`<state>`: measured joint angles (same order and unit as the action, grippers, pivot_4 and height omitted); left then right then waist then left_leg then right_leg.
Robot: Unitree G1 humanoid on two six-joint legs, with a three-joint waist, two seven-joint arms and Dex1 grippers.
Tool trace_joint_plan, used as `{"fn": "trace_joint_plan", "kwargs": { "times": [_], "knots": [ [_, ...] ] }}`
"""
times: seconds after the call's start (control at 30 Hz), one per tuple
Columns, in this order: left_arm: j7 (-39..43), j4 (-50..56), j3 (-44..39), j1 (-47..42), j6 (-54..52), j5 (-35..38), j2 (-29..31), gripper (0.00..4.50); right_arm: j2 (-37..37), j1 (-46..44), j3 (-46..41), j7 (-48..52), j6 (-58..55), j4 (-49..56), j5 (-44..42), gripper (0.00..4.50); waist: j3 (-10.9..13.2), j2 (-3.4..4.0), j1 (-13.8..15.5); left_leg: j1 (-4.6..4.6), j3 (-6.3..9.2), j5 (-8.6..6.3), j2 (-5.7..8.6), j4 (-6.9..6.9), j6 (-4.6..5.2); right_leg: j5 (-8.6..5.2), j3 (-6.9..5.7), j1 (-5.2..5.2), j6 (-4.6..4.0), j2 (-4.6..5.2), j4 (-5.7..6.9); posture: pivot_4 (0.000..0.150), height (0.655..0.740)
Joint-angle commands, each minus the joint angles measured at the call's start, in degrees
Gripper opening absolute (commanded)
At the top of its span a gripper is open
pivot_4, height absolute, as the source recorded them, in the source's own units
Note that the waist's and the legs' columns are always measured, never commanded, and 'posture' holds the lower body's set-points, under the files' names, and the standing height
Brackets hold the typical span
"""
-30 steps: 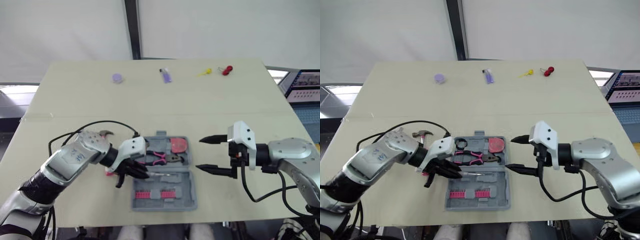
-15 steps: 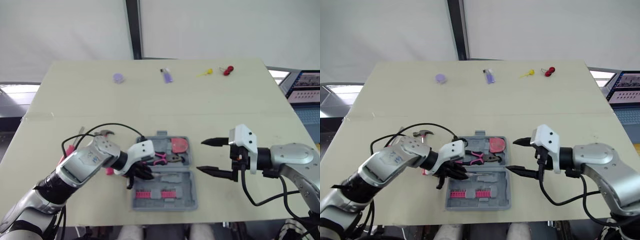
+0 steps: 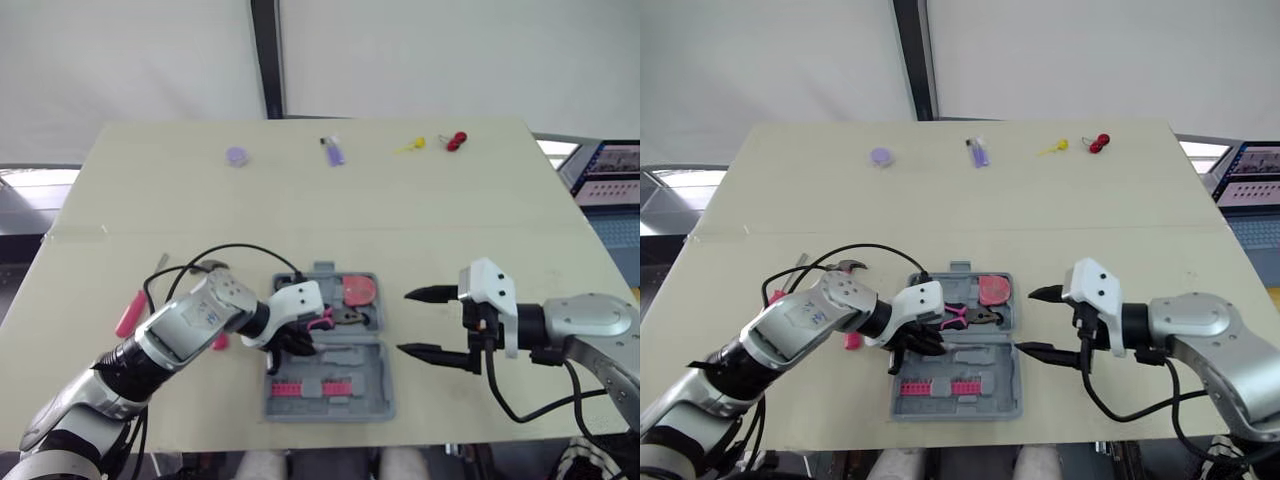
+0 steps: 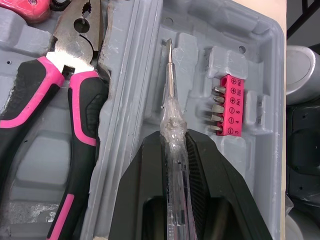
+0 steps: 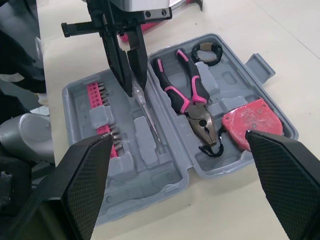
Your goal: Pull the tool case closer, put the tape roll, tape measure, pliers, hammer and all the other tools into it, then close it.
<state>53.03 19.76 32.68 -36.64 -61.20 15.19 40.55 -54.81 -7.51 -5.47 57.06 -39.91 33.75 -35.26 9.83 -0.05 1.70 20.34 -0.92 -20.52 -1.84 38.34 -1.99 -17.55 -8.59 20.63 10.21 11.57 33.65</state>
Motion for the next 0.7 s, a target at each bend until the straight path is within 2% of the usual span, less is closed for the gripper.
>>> {"fn": "trace_joint_plan", "kwargs": {
  "times": [0.03, 0.7],
  "knots": [
    [-0.1, 1.3, 0.4, 0.0, 0.3, -0.6, 0.4, 0.08, -0.9, 0.0, -2.4, 0.7, 0.9, 1.0, -0.9, 4.5, 0.0, 0.0, 0.0, 0.0, 0.0, 0.0, 0.0, 0.0, 0.0, 0.0, 0.0, 0.0, 0.0, 0.0, 0.0, 0.15, 0.74],
    [0.2, -0.8, 3.1, -1.6, 3.0, -3.9, -1.4, 0.08, -2.4, 2.4, -3.7, 1.6, 1.0, 1.5, -0.8, 4.5, 0.0, 0.0, 0.4, 0.02, 0.01, -0.01, 0.0, 0.14, 0.01, 0.0, 0.0, -0.01, -0.01, 0.0, 0.05, 0.15, 0.74]
  ]
}}
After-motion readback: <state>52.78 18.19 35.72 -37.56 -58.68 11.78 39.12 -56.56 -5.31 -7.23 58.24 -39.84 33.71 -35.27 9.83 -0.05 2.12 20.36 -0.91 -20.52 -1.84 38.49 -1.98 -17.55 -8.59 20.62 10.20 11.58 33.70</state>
